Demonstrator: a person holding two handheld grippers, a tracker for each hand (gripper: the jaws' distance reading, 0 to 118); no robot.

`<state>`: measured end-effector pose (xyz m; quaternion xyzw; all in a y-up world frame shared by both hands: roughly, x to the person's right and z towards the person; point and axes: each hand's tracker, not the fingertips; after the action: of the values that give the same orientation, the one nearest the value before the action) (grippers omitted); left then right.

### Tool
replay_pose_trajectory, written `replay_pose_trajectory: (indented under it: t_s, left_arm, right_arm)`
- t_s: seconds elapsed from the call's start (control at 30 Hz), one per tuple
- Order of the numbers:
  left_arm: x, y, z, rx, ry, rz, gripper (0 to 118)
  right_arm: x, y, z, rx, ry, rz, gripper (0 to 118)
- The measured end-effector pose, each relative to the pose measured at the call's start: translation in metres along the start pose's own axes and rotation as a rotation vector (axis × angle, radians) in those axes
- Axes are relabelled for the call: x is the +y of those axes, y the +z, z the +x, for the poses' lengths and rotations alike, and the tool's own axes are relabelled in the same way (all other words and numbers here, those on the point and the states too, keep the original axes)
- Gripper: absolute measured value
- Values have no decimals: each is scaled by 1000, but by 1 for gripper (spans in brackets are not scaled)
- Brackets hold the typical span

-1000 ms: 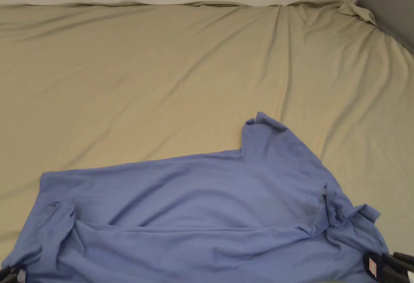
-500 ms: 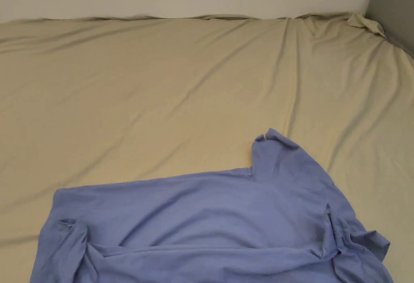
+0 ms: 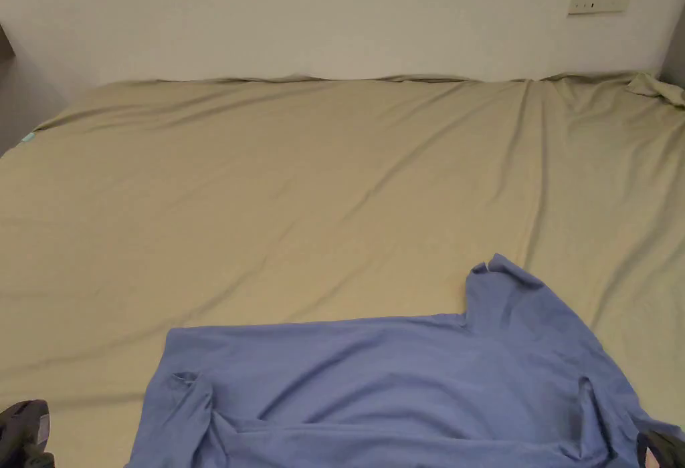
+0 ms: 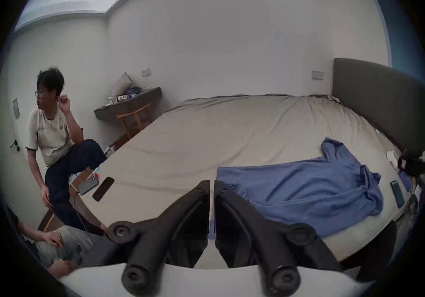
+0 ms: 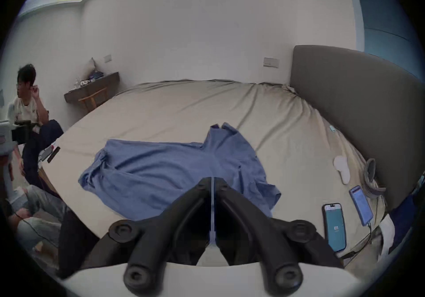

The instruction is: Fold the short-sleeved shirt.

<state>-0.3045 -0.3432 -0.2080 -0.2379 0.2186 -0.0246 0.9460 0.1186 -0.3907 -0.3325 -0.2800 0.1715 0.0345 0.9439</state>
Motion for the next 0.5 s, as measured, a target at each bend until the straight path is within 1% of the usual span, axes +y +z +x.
replay_pose_trajectory:
  t_s: [0.03,0.13,0.23,0.27,0.33,0.4,0.5]
  left_arm:
    - [2,-2,-1,-27,17,-1,3]
    - [8,-13,4,-36,11,15,3]
    - [20,-48,6,-114,24,0,3]
    - [26,-67,6,-155,30,-28,3]
    - [37,-110,7,-186,23,-59,3]
    - [49,-160,13,-188,-2,-134,3]
    - [53,-238,15,-202,23,-230,3]
  right_arm:
    - [-1,0,0,-6,-4,1,5]
    - [0,-5,-1,12,-11,-2,5]
    - [3,-11,-1,24,-12,-4,5]
    - [5,-14,-1,25,-10,-4,5]
    - [9,-19,-1,28,-4,-5,5]
    - [14,-28,1,32,-9,-6,5]
    - [18,-45,6,30,-17,-13,5]
